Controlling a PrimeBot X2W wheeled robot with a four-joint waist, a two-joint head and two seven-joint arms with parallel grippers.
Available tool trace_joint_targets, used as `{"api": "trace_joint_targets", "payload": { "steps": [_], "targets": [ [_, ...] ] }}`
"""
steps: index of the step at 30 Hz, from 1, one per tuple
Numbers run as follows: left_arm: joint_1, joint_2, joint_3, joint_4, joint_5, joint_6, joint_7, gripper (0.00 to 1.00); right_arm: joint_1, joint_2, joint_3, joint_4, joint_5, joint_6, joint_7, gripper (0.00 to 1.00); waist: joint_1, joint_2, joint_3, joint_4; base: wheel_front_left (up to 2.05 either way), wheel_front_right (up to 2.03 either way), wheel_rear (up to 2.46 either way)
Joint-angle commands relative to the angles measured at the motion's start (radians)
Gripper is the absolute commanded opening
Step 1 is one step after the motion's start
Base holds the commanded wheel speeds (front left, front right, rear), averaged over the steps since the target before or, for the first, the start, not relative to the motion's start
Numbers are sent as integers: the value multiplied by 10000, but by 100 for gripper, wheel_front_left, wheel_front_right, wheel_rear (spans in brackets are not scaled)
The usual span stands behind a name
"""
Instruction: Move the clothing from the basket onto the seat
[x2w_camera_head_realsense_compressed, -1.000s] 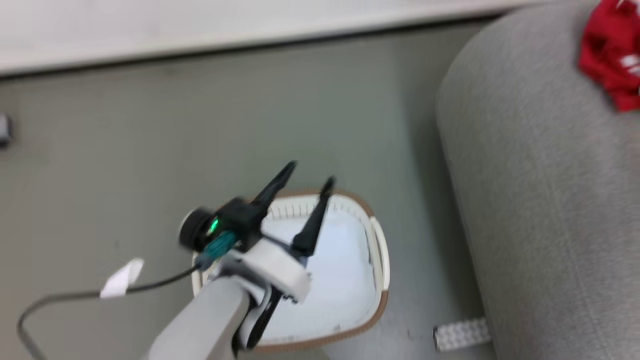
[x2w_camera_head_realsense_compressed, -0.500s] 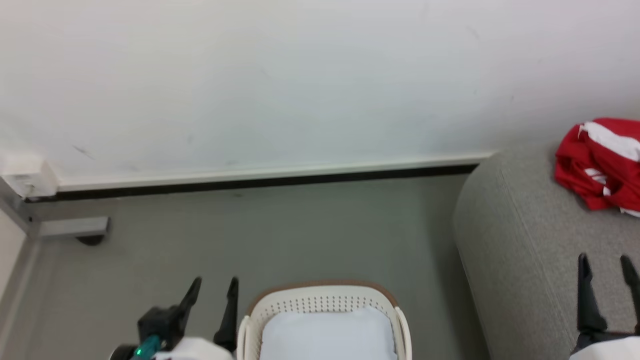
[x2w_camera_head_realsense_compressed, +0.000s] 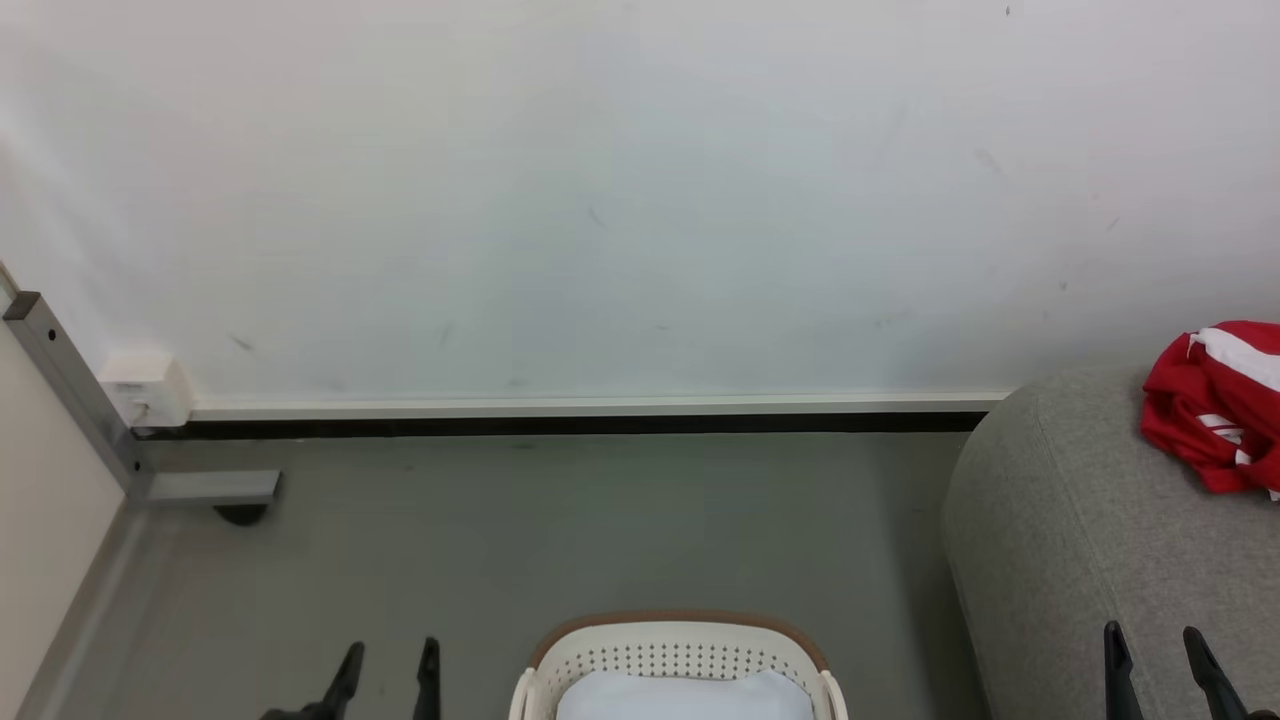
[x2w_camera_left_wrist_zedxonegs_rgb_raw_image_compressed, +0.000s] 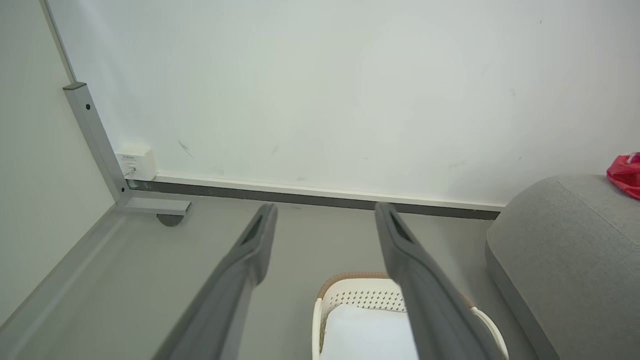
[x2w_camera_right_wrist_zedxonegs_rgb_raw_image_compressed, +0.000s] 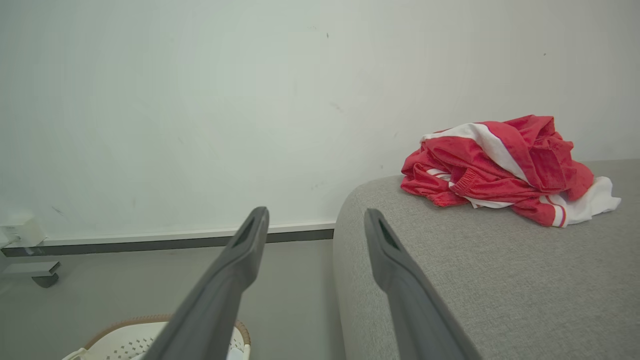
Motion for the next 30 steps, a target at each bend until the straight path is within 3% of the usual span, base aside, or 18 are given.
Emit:
{"api": "trace_joint_targets", "payload": {
  "steps": [1,9,10,15,30],
  "targets": [
    [130,-55,111,37,154,-69,-6,100,170,41,-21,56,-25,-29,-29,100,2,0,-7,4,0,0,0],
    [142,-476,619,153,527,-638,-7,100,127,57,71,187,88,-29,-30,100,2,0,21,17,0,0,0],
    [21,-511,621,152,472,-690,1,0,20,42,80,165,17,0,0,0,2,0,19,15,0,0,0],
    [159,-611,614,525,362,-730,55,0,64,156,96,527,125,0,115,0,3,0,29,19,0,0,0],
    [-156,-710,1162,391,-2132,-1082,761,0,-263,129,88,323,2758,-3,806,0,2,0,121,1,0,0,0]
  ]
}}
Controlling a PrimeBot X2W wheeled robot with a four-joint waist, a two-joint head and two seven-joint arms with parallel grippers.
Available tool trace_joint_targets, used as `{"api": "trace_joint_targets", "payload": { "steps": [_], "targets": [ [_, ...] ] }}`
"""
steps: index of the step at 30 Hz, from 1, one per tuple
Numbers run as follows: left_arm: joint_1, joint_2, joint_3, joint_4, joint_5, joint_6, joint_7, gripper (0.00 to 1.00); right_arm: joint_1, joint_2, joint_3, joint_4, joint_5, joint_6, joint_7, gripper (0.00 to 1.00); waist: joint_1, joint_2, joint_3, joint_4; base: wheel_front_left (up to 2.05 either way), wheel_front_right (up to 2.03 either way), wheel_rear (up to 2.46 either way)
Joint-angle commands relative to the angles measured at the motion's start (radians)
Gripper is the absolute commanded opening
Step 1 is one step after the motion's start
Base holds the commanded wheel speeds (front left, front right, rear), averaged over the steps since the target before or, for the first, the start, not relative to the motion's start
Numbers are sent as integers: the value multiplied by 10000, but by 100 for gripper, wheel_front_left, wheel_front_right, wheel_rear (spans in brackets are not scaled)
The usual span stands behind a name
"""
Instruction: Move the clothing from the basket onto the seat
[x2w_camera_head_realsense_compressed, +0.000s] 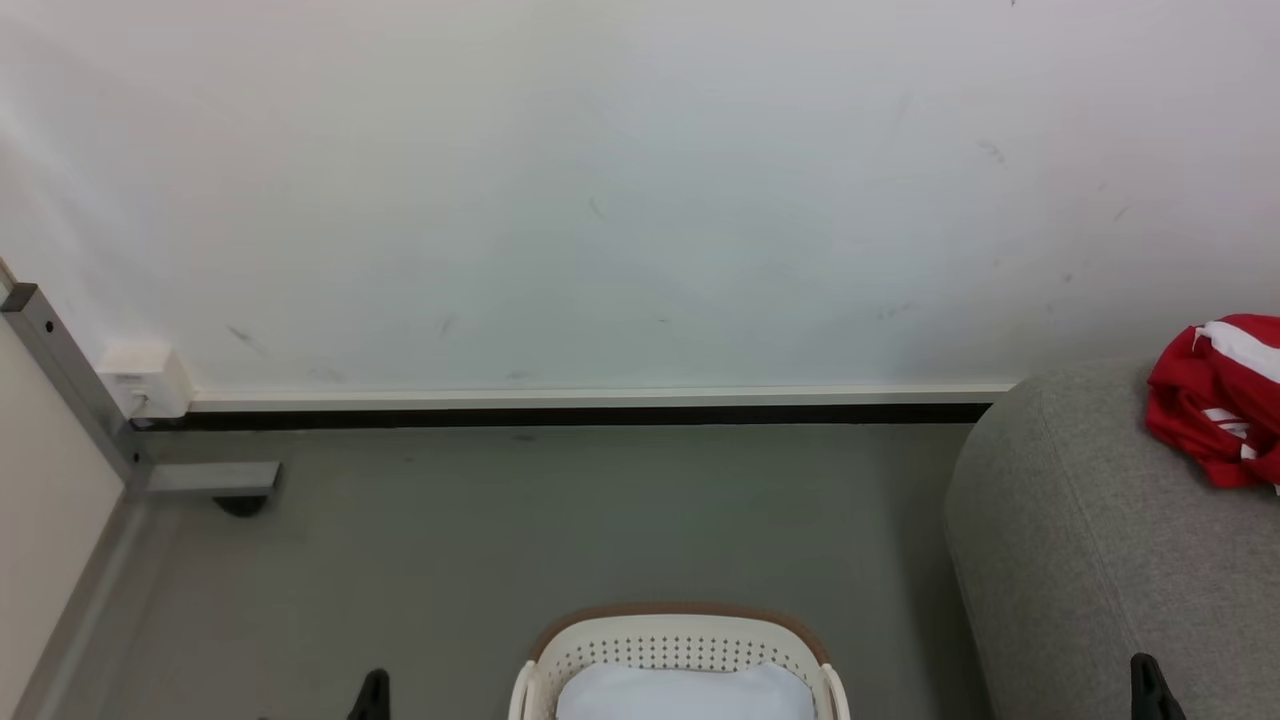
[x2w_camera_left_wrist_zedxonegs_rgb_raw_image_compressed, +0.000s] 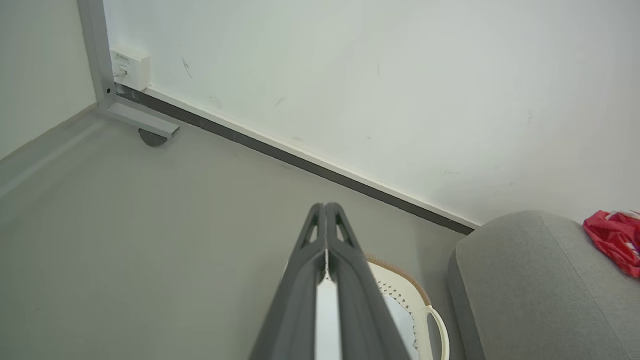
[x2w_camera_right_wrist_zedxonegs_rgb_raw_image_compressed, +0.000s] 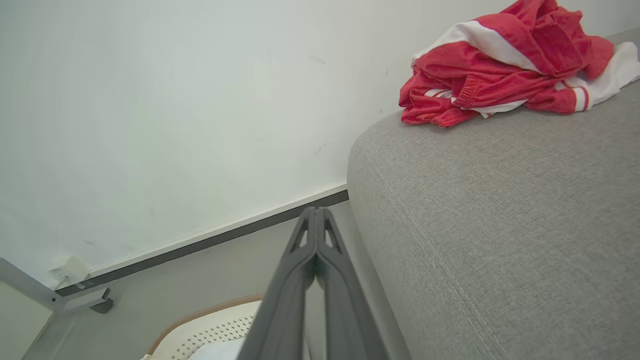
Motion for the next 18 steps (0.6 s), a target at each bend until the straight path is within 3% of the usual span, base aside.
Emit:
{"api": "trace_joint_targets", "payload": {
  "steps": [1,18],
  "targets": [
    [-294,15,113,-176,-276,-56,66,0,-308,-103,-24,-219,305,-3,55,0,0,-1,4,-2,0,0,0],
    [-588,-82,639,-327,-2776,-413,758,0,-625,-132,-10,-433,2944,-7,722,0,0,-1,116,-23,0,0,0]
  ]
}}
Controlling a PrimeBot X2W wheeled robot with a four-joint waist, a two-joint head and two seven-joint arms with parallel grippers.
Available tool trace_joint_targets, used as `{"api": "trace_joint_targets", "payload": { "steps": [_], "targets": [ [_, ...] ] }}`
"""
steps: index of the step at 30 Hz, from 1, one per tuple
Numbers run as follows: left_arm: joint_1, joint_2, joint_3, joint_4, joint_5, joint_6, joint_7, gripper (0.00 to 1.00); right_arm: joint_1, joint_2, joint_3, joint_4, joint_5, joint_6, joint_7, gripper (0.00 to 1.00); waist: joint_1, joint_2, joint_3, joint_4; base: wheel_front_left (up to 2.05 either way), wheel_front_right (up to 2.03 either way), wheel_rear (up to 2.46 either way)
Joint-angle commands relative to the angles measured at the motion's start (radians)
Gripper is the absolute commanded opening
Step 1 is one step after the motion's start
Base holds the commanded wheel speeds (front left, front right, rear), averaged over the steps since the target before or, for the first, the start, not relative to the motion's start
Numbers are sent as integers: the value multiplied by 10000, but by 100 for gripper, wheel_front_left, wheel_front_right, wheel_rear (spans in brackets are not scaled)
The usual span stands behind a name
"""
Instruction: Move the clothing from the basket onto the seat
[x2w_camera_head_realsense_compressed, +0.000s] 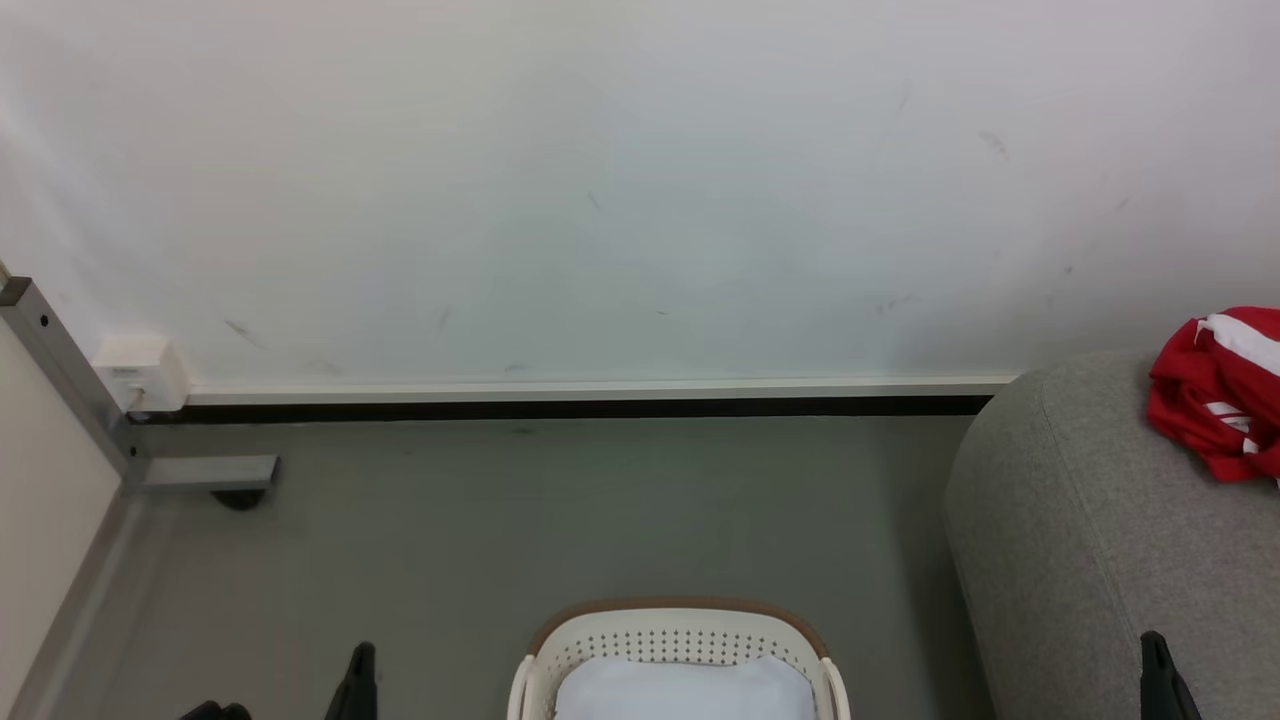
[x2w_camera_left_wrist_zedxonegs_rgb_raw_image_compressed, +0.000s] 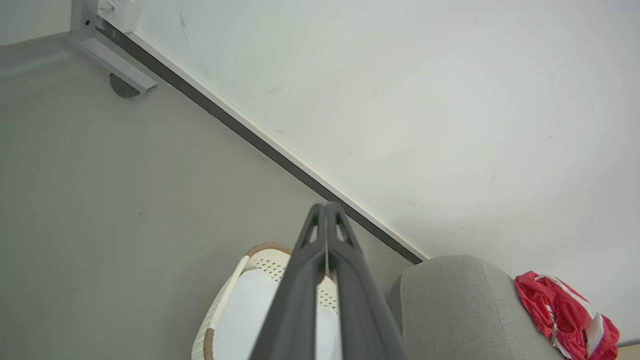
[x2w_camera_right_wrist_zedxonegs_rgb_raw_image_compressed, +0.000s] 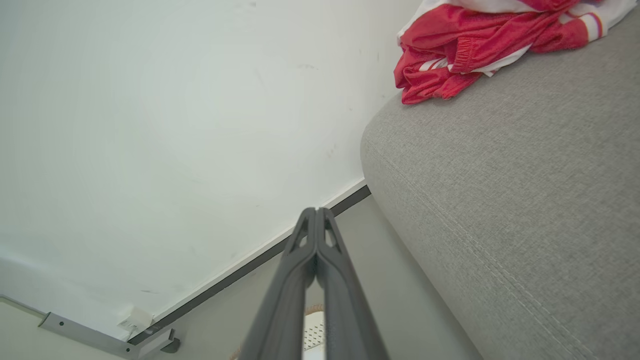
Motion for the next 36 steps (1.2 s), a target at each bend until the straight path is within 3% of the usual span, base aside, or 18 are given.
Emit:
{"api": "trace_joint_targets", "payload": {
  "steps": [1,36],
  "targets": [
    [-239,30,102,-166,-271,-60,75,0,-326,-118,-22,-191,265,-7,50,0,0,0,4,-1,0,0,0],
    [-715,-131,942,-379,-4185,-621,1175,0,-823,-166,-29,-489,4388,-15,1118,0,-1,0,235,-45,0,0,0]
  ]
}}
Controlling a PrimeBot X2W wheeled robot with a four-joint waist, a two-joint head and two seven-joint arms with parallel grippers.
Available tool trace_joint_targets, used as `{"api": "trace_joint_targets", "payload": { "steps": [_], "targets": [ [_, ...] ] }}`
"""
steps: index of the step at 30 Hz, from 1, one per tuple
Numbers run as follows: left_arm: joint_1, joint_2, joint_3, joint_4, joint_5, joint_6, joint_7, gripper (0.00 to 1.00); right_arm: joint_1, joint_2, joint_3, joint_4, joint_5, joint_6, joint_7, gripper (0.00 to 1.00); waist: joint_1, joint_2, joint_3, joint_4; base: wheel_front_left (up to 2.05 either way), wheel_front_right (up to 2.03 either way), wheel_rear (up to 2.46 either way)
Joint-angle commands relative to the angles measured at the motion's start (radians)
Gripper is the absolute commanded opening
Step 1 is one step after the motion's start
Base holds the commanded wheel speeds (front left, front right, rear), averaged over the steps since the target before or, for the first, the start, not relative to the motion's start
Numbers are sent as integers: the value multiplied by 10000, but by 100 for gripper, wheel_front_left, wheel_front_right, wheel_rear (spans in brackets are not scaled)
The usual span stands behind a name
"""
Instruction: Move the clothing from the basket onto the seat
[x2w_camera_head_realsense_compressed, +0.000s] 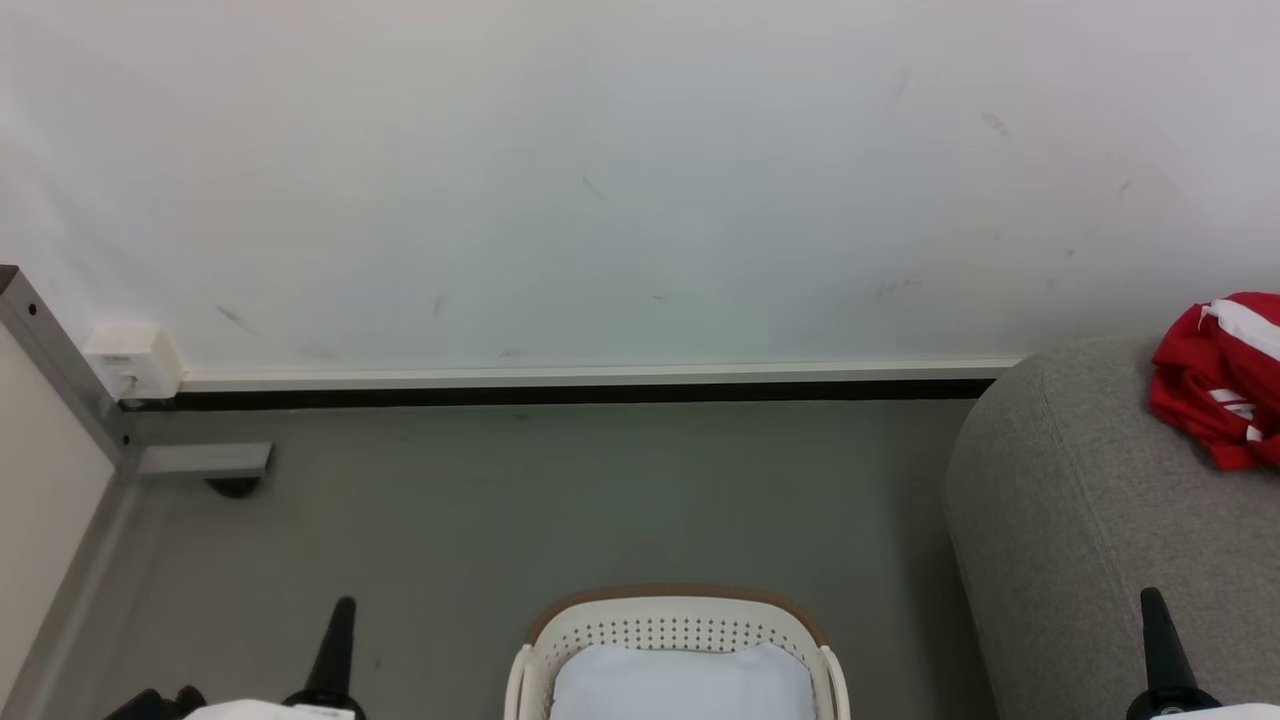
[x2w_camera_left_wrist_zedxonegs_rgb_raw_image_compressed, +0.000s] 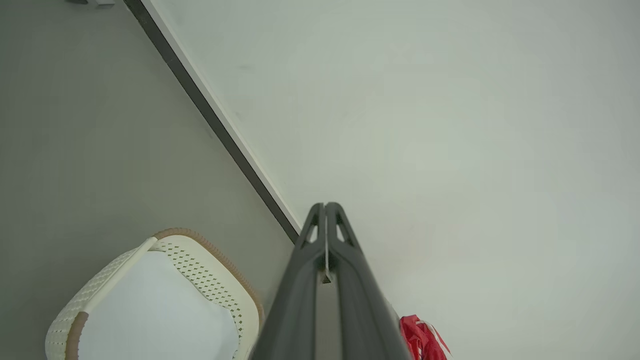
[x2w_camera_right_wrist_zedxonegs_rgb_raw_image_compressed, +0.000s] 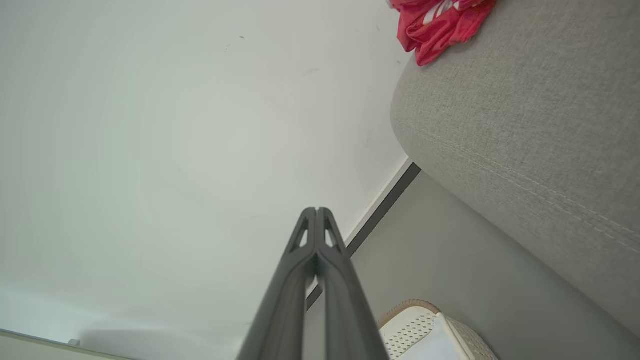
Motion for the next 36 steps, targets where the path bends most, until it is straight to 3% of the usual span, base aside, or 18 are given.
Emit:
{"api": "trace_joint_targets", "payload": {
  "steps": [1,36],
  "targets": [
    [-220,3,75,-128,-293,-59,66,0,-255,-131,-28,-148,283,-15,41,0,-1,0,7,-1,0,0,0],
    [-544,-104,678,-258,-3114,-470,865,0,-603,-156,-32,-345,3275,-23,818,0,-1,0,238,-45,0,0,0]
  ]
}}
